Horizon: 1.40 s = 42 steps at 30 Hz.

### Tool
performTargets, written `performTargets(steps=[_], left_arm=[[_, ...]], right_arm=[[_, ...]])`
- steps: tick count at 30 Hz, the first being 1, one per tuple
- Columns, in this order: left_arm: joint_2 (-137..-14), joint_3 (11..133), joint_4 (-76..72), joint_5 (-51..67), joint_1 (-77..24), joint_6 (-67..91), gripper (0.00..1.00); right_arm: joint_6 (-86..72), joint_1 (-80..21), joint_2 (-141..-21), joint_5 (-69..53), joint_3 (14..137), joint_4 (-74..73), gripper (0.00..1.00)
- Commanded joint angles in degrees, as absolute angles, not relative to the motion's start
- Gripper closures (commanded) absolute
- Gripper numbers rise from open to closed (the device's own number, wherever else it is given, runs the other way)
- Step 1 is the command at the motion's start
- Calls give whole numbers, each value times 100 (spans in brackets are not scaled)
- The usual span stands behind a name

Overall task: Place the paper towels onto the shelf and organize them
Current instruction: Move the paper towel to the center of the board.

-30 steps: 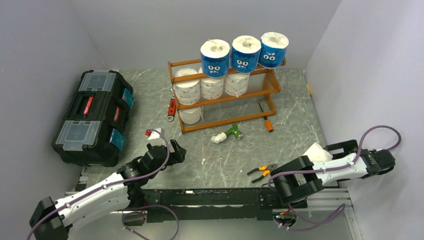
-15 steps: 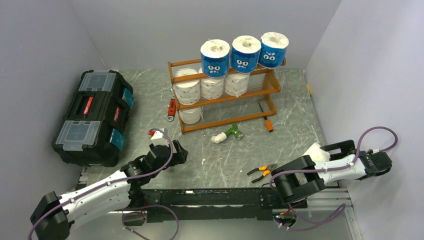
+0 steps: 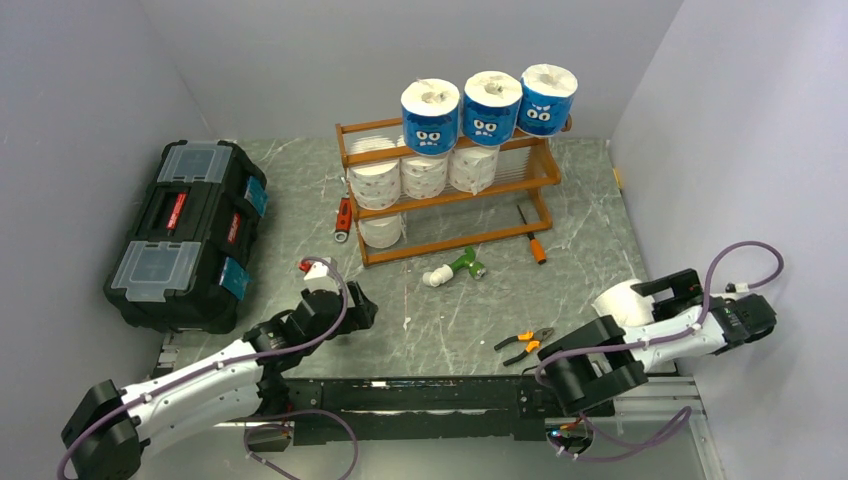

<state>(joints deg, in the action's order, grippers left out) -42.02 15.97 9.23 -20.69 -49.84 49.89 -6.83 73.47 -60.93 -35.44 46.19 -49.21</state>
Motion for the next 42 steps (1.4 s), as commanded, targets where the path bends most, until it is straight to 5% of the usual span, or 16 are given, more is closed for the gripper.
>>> performTargets(steps=[1, 28, 42], left_arm=[[-4277, 1756, 739, -1963, -5012, 5115, 12], [-4891, 2202, 926, -2143, -5342, 5335, 13], [-4908, 2324, 1138, -2353, -5439, 5381, 12]], right_arm=[[-549, 6917, -6169, -3816, 4693, -4878, 0], [-2046, 4677, -6344, -3218, 4771, -3569, 0], [-1758, 4645, -5452, -2448, 5144, -3780, 0]])
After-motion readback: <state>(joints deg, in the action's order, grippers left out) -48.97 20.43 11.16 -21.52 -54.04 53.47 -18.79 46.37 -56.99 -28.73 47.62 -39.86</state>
